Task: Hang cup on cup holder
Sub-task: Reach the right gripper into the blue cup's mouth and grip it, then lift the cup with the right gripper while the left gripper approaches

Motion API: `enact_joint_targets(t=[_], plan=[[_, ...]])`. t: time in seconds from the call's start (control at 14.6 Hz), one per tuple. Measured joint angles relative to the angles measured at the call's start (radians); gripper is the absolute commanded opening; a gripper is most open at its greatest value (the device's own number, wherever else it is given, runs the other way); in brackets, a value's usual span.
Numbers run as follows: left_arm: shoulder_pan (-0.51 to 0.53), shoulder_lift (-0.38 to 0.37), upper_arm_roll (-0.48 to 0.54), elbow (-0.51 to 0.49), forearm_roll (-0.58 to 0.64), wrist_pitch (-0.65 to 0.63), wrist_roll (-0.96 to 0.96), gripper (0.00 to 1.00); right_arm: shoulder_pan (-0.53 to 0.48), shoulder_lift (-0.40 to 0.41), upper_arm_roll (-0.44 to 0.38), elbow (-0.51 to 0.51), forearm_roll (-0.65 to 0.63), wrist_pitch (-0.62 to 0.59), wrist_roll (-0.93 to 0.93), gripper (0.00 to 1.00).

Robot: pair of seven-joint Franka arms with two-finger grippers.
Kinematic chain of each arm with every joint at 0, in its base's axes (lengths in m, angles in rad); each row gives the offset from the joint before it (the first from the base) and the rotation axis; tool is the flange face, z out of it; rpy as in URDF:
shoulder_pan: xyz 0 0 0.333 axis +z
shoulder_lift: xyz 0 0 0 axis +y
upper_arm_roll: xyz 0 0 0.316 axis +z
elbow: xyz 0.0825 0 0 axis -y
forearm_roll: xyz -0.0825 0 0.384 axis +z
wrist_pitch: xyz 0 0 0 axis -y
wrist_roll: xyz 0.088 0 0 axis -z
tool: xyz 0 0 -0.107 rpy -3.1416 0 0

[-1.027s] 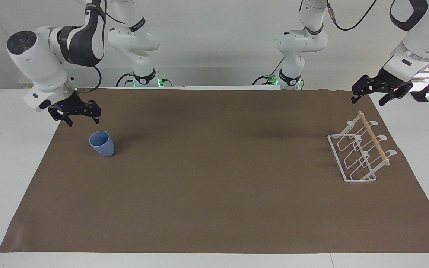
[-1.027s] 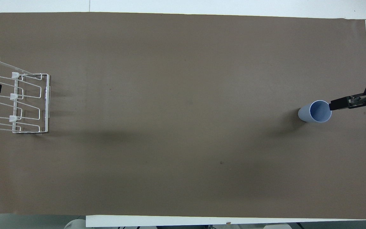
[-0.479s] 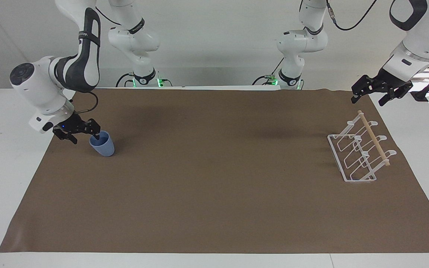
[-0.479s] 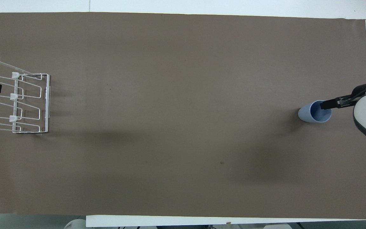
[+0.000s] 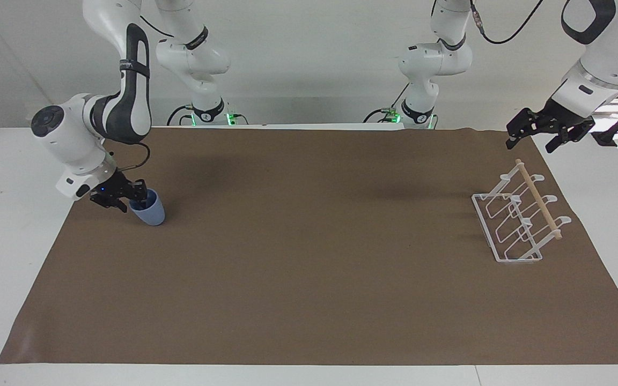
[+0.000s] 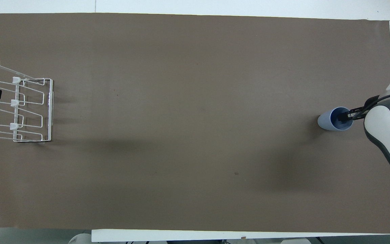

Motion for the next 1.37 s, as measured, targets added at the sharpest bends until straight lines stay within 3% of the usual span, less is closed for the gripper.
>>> enact_joint_targets(t=[0.34, 0.55, 0.68, 0.96, 1.23, 1.37], plan=[[0.0, -0.002, 0.001, -0.003, 0.0, -0.045, -0.001, 1.0, 0.004, 0.0, 0.004, 0.011, 0.0, -0.026, -0.022, 0.0], [0.0, -0.009, 0.002, -0.007, 0.0, -0.056, -0.027, 1.0, 0.007, -0.004, 0.018, 0.138, 0.055, -0.231, -0.098, 0.0], [-0.001, -0.017, -0.001, -0.006, 0.0, -0.056, -0.131, 1.0, 0.008, -0.016, 0.061, 0.213, 0.229, -0.343, -0.106, 0.0], [-0.07, -0.026, -0.033, -0.006, -0.042, -0.056, -0.543, 1.0, 0.012, -0.029, 0.175, 0.229, 0.642, -0.372, -0.021, 0.0], [-0.191, -0.028, -0.045, -0.007, -0.162, -0.057, -1.04, 1.0, 0.022, -0.029, 0.312, 0.229, 0.947, -0.314, 0.145, 0.01], [-0.239, -0.03, -0.047, -0.007, -0.248, -0.056, -1.289, 1.0, 0.083, -0.028, 0.345, 0.229, 1.069, -0.229, 0.221, 0.0]])
